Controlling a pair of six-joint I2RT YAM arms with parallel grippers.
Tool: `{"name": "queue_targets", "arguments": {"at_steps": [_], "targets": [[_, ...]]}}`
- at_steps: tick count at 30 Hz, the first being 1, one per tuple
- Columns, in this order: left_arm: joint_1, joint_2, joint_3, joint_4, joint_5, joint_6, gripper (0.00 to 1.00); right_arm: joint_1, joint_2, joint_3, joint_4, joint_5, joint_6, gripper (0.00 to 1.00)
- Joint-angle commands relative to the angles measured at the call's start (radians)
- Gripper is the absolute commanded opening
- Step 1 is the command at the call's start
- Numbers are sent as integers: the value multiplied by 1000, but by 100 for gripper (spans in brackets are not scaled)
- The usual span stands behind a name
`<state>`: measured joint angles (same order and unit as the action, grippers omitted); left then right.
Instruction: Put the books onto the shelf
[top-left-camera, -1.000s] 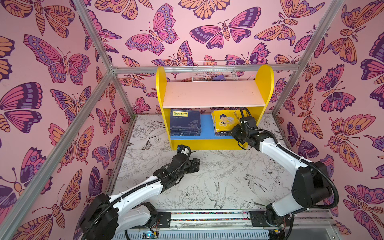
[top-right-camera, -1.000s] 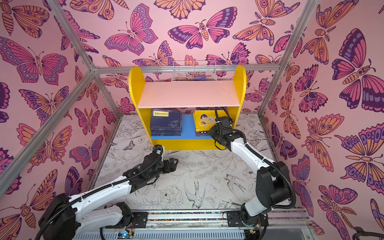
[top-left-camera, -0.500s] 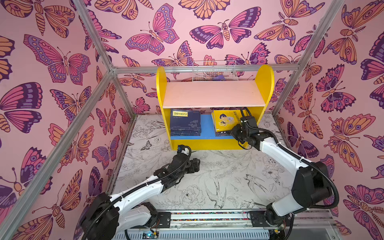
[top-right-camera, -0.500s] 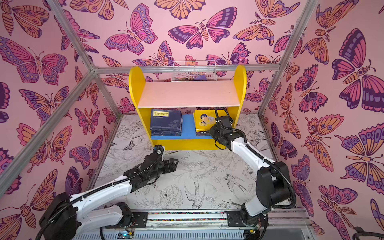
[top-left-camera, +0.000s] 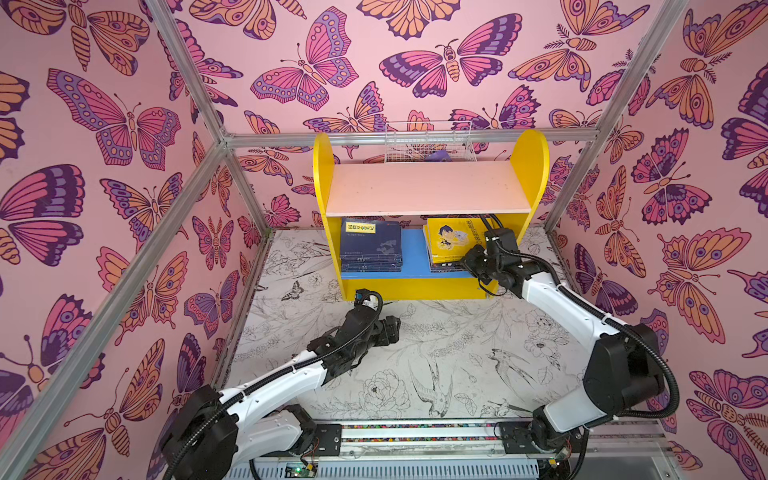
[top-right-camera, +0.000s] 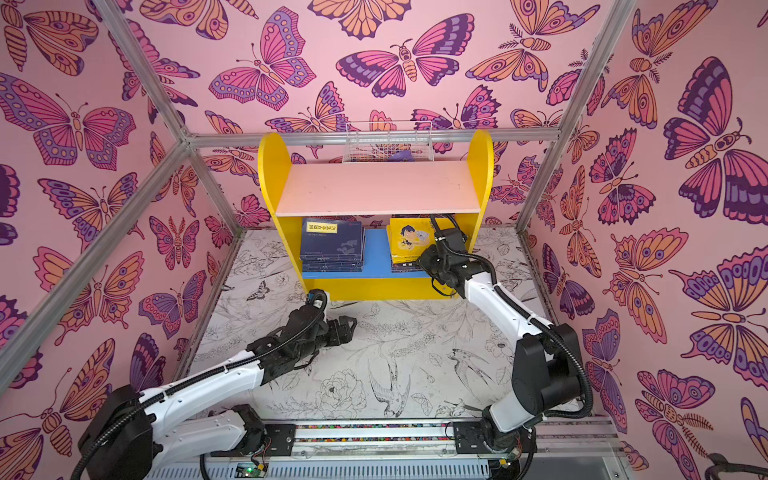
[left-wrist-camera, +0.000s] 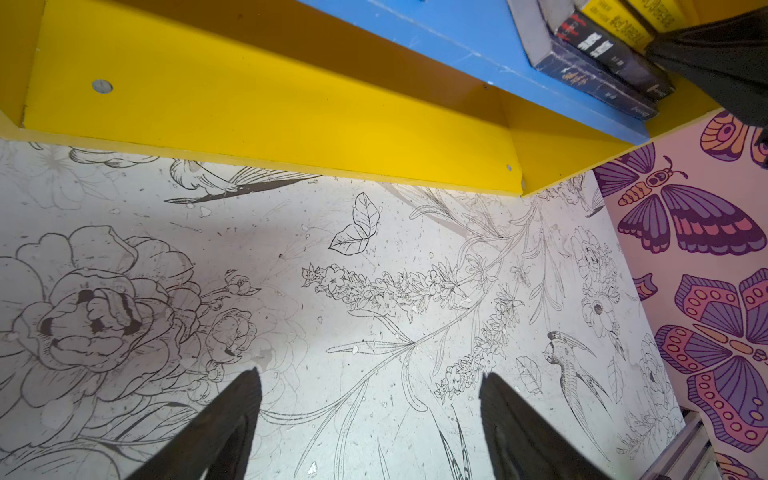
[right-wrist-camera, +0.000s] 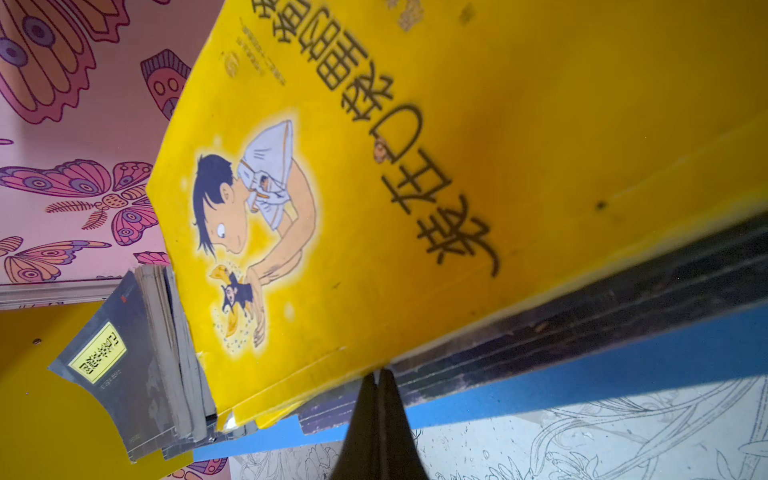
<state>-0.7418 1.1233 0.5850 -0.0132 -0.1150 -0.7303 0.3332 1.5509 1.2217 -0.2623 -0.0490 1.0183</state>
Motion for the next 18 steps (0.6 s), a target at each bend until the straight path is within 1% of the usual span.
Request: {"name": "queue_targets", "arguments": {"at_steps": [1,4,6,8,9,10,12,13,14,15,16,17,18], "targets": [[-6,-62,-9,-52,-100,7,86,-45,-89,-14,-20,36,-11,0],[0,-156,-9,-173,-262,17,88,-48,-179,-63,-97,67,-90,0],[14,-228,-3,-281,-400,10,89,-51,-250,-108,-138,136,-156,0],[53,-304,13,-429,-552,-12,91,-59,-337,-175,-169,273,-227,4],[79,-332,25,-484,-606,-17,93,-64,-382,-203,-183,338,-257,6],[113,-360,36,-549,-664,-17,98,-70,-430,-239,-184,417,-294,11],[178,-400,57,-621,-742,8,99,-73,-513,-324,-131,569,-387,23],[221,-410,65,-627,-768,50,99,-75,-547,-373,-84,643,-438,39],[254,-411,68,-624,-792,78,99,-76,-567,-416,-40,694,-484,45],[288,-401,73,-613,-817,95,99,-75,-582,-466,36,732,-548,56],[320,-380,73,-578,-830,121,99,-76,-586,-535,148,744,-630,59],[354,-353,63,-528,-833,155,99,-76,-583,-585,228,753,-685,63],[386,-313,43,-458,-837,199,99,-76,-568,-637,307,752,-744,64]]}}
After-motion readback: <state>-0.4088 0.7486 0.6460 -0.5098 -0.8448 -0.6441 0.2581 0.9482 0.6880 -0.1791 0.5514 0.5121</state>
